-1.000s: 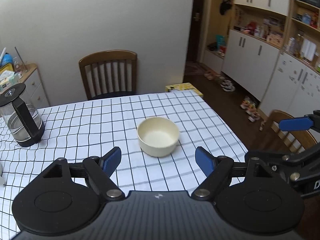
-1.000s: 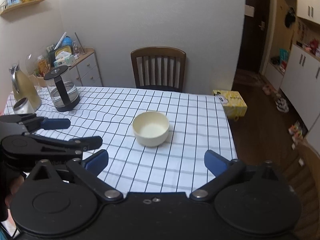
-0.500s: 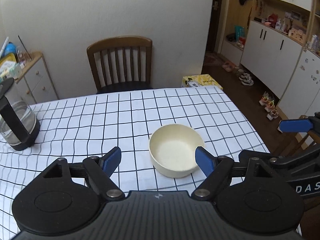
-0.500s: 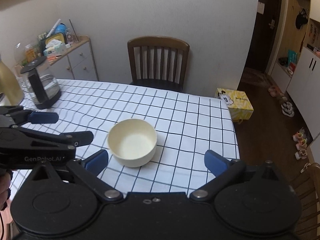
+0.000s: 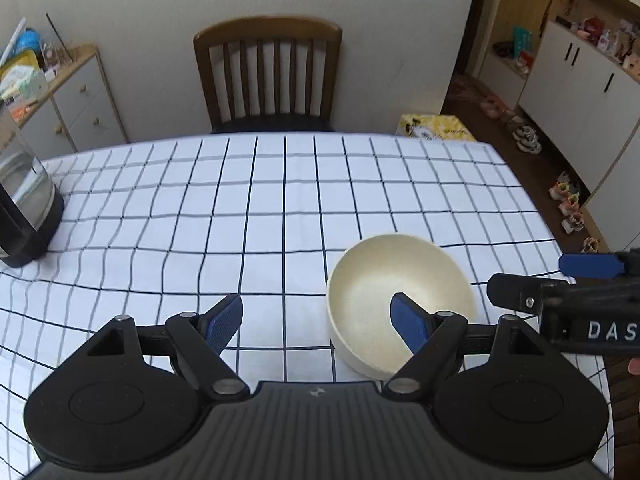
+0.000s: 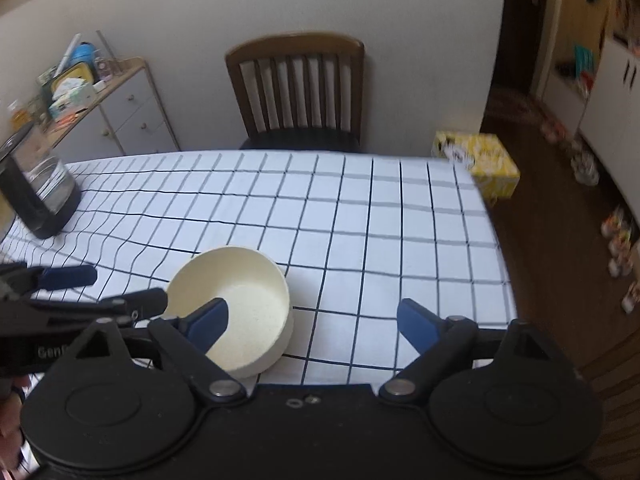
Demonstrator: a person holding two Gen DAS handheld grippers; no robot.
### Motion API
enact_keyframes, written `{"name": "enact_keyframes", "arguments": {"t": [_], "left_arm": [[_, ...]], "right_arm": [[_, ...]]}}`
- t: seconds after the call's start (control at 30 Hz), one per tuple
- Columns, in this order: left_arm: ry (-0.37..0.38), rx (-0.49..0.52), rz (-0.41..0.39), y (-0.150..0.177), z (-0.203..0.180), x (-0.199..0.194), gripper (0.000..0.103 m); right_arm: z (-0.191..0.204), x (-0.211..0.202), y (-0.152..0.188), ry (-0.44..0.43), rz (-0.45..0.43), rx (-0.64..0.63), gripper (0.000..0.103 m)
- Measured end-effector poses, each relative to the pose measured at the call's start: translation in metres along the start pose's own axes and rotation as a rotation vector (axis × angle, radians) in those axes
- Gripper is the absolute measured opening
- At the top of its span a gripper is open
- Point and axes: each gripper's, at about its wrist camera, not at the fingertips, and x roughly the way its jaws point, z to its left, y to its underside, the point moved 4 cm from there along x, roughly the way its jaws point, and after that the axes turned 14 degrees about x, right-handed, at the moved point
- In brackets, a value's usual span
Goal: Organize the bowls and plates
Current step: 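Raise both grippers and move them to the cream bowl rim, then close both grippers on the rim of the cream bowl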
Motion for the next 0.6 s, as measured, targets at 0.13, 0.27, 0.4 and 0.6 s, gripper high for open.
{"name": "enact_keyframes", "arguments": {"t": [0.13,0.27,0.4,0.6], "left_arm": [[-0.012,-0.009,0.045,0.001,0.001,0.021,0.081],[-0.003,-0.002,0.071,0.002,-0.003,0.035,0.079],[0.008,0.013,0.084,0.000,-0.009,0.043,0.064],[0.015,0.018,0.090,-0.003,-0.014,0.052,0.045]], "right_arm": [[-0.009,0.022,0.002,-0.002,0.046,0.042,0.078],[-0.015,0.038,0.003,0.009,0.082,0.076,0.071],[-0.016,0.049,0.003,-0.009,0.113,0.116,0.056],[-0.011,0.055,0.007,-0.027,0.137,0.126,0.044]]}}
